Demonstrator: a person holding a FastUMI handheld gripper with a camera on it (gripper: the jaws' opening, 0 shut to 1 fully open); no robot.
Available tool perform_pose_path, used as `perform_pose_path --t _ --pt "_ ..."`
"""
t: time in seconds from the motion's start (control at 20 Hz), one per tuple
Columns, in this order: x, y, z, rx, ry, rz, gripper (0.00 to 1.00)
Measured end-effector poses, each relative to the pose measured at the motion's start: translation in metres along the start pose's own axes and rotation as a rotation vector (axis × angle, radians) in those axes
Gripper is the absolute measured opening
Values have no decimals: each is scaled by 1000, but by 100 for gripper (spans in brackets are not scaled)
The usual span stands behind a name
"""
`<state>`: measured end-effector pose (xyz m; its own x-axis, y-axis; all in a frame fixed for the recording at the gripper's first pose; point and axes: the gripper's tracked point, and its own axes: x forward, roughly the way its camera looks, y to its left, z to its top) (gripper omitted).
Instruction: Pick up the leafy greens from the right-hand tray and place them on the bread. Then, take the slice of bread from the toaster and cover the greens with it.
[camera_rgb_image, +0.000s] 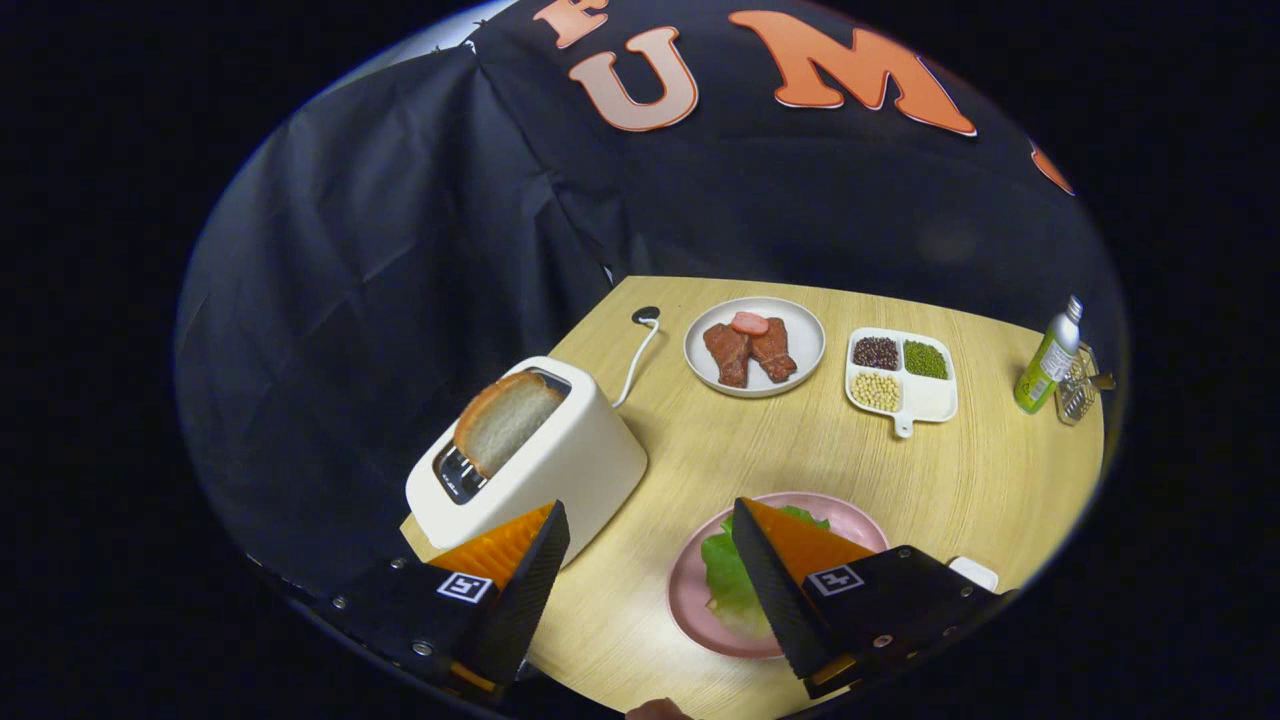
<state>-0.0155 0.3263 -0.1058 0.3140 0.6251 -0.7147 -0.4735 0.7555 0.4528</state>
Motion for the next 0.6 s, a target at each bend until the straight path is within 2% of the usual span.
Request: perform_pose_path --t 0.25,0.6 --pt "10 43 27 -8 12 81 98" --pt "39 102 38 10 101 129 96"
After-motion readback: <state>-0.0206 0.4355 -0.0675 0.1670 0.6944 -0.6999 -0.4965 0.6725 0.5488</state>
